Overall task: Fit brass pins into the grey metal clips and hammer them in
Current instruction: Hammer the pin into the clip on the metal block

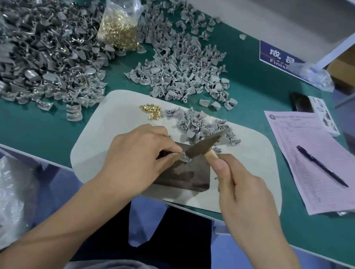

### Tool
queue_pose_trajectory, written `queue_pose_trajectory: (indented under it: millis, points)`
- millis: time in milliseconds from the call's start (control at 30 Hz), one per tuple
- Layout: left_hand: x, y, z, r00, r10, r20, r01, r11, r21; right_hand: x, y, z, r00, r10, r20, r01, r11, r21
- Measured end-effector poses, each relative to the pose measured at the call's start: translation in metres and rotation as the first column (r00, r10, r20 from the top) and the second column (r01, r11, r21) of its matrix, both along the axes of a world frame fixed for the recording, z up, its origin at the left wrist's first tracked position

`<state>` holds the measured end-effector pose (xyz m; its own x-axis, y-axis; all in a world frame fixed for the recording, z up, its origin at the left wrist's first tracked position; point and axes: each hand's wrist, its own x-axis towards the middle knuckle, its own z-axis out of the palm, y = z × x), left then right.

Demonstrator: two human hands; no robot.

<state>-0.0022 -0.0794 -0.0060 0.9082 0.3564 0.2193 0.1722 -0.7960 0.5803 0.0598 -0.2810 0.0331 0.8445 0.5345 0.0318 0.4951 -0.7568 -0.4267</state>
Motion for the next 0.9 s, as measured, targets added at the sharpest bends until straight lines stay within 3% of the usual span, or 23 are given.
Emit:
queue_pose_trajectory:
  millis: [100, 200, 267, 367, 533, 700, 900]
  points:
    - [0.000, -0.001, 0.000, 1.000, 0.005, 0.016, -0.004, 1.000, -0.020, -0.001, -0.001, 0.001, 0.997, -0.075, 0.008, 0.073, 0.980, 0.183]
    - [-0.001, 0.000, 0.000, 1.000, 0.008, 0.011, -0.008, 1.000, -0.007, -0.001, 0.002, 0.001, 0.999, -0.009, -0.040, 0.010, 0.999, 0.041]
    - [-0.001, 0.000, -0.001, 1.000, 0.003, 0.014, -0.003, 1.000, -0.004, 0.004, -0.003, 0.001, 1.000, 0.008, 0.013, -0.009, 1.000, 0.021]
    - [-0.002, 0.000, -0.002, 0.999, 0.004, 0.033, -0.004, 1.000, -0.026, 0.002, -0.006, 0.005, 0.994, -0.096, 0.053, 0.082, 0.971, 0.226]
    - [-0.001, 0.001, -0.002, 1.000, 0.003, 0.009, -0.002, 1.000, -0.022, 0.001, -0.005, -0.001, 1.000, -0.026, -0.017, 0.025, 0.998, -0.052]
    - [0.000, 0.003, -0.002, 1.000, -0.011, 0.013, 0.011, 0.999, -0.036, 0.012, -0.021, -0.005, 0.968, -0.253, 0.007, 0.251, 0.962, 0.106]
    - [-0.003, 0.002, -0.002, 1.000, -0.005, -0.011, 0.005, 0.999, -0.042, 0.029, -0.052, -0.036, 0.857, -0.491, 0.156, 0.507, 0.858, -0.081]
